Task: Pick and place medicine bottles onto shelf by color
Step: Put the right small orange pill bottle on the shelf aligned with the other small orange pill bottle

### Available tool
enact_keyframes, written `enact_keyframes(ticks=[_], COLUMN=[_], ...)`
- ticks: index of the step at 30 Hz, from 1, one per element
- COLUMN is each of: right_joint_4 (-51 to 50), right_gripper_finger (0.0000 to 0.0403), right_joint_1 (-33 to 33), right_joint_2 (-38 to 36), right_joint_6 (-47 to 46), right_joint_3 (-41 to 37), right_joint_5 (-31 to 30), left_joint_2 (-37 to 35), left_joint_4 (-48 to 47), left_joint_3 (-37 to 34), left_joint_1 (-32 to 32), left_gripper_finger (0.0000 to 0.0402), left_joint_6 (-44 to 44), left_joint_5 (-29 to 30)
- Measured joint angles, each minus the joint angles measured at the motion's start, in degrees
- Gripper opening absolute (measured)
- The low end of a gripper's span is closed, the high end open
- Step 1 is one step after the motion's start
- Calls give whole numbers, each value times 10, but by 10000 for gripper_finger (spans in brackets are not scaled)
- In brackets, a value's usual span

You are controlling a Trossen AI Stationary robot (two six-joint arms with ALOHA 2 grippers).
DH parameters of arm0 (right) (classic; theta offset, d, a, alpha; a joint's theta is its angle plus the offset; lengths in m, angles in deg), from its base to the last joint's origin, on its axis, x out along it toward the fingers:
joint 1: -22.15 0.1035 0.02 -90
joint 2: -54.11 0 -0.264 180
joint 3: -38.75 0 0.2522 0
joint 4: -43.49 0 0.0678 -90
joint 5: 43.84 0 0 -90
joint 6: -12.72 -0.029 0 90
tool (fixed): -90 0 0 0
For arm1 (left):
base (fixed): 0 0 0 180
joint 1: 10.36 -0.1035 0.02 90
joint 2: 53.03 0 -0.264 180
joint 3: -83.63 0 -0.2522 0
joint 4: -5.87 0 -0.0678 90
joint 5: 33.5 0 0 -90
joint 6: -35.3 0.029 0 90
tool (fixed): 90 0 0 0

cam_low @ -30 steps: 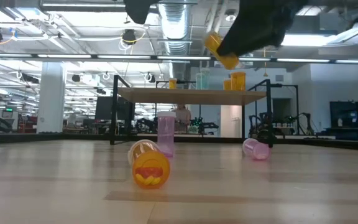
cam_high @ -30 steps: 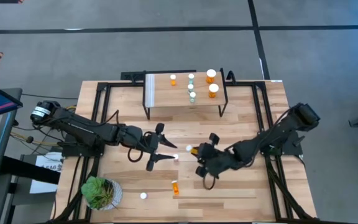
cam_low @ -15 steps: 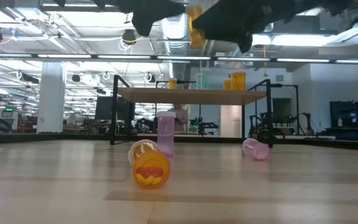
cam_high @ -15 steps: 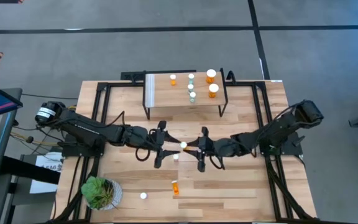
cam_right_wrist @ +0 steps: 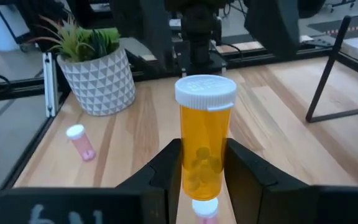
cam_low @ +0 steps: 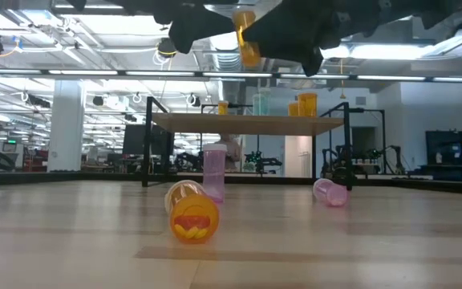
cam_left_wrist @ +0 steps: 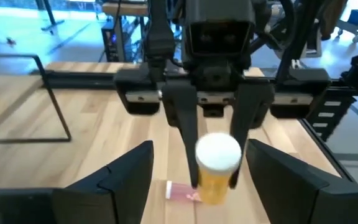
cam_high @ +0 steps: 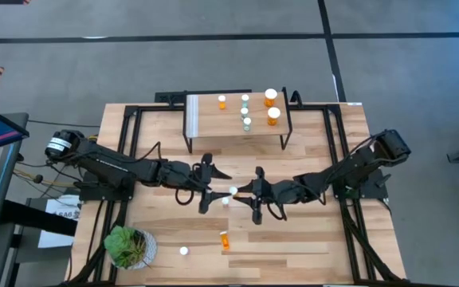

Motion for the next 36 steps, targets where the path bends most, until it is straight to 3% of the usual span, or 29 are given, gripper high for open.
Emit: enact_keyframes(ticks=[16, 29, 36], right_joint_4=[13, 14, 14], right_gripper_finger=[123, 123, 123], right_joint_1=[0, 0, 0], right_joint_2=[0, 0, 0], right_joint_6=[0, 1, 1], right_joint_3=[0, 0, 0], right_joint_5=[0, -1, -2], left_joint_2=[30, 30, 30], left_joint_4=[40, 45, 41], left_joint_3=[0, 0, 0], left_joint_1=[-2, -1, -1], left_gripper_finger=[239, 149, 119], left_joint_6=[-14, -14, -17], left_joint_5=[-26, -41, -41])
